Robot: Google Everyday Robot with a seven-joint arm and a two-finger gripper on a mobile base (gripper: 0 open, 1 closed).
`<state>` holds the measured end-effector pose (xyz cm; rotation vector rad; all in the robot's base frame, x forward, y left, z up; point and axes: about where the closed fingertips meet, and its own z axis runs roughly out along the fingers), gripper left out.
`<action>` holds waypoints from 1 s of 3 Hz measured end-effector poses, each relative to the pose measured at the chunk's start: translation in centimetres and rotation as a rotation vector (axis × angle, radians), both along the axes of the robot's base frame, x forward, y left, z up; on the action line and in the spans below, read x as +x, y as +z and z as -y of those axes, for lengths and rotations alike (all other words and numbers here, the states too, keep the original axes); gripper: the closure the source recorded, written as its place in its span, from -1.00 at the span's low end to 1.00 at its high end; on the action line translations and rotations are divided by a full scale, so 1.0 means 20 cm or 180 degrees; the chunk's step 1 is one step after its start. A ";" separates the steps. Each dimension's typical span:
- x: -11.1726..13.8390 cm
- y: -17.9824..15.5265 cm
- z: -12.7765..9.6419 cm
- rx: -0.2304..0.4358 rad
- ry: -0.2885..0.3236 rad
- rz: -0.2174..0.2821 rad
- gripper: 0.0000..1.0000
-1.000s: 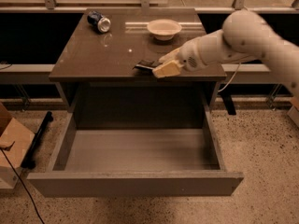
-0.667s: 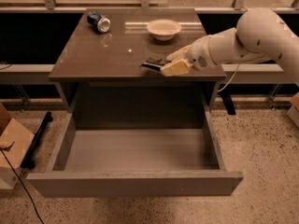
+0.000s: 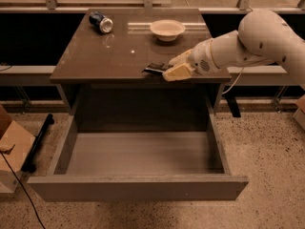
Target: Place rxbar chocolate into top drawer
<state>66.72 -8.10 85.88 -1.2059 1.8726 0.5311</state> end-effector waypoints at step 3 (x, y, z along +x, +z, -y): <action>-0.50 -0.37 0.02 -0.0192 0.0266 -0.0448 1.00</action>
Offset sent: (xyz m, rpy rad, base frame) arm -0.1173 0.0002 -0.0232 -0.0670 0.0697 0.1101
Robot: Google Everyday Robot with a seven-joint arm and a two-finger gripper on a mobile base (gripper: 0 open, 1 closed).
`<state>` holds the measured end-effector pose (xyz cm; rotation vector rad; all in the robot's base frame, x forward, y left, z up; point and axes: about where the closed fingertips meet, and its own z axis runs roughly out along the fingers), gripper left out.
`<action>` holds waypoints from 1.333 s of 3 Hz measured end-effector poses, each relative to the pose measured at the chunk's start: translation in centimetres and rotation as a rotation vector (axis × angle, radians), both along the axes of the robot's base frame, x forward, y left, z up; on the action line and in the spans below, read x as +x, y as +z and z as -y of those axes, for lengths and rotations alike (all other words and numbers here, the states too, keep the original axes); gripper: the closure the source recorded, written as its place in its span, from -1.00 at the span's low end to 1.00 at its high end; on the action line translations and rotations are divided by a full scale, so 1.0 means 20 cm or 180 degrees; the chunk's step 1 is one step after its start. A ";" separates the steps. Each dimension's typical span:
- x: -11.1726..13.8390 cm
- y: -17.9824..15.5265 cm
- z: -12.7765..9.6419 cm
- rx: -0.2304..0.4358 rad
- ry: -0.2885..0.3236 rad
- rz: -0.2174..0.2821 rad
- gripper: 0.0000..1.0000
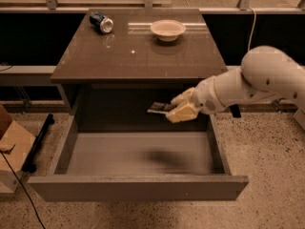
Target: Place rxbar chocolate into top drawer
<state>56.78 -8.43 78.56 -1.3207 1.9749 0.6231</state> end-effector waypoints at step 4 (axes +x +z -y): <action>-0.06 -0.83 0.30 -0.0147 -0.0641 -0.0456 -0.31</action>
Offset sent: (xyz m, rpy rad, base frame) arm -0.0098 -0.0488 -0.1505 -0.0572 0.1041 -0.1528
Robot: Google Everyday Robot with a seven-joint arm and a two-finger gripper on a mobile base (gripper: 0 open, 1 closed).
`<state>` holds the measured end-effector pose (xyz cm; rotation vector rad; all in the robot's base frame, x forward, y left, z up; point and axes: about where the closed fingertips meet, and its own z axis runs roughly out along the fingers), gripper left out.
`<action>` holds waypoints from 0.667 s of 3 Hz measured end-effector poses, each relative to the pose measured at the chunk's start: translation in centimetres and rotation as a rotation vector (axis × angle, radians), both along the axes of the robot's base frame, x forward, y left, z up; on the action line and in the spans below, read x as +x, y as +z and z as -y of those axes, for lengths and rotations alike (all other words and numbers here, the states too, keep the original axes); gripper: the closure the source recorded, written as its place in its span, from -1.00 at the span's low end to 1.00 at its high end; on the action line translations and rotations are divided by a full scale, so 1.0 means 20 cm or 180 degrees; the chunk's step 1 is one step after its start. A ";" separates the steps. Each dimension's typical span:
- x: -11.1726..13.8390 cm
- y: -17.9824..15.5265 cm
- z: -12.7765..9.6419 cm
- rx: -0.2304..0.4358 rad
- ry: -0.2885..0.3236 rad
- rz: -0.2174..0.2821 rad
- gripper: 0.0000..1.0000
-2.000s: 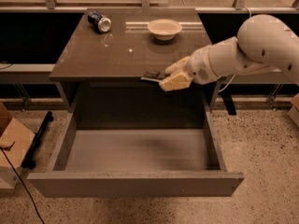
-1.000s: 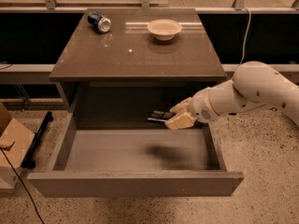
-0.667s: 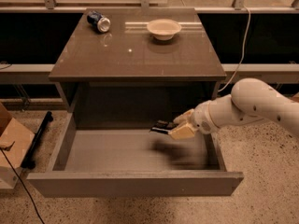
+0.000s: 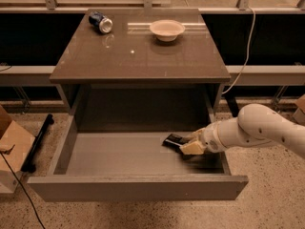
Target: Place rxbar chocolate into top drawer
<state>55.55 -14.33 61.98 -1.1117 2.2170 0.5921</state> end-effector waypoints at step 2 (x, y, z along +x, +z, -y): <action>0.00 0.00 -0.02 0.0005 0.0025 -0.0004 -1.00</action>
Offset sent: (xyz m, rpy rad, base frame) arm 0.0001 0.0024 0.0001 0.0009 -0.0001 0.0051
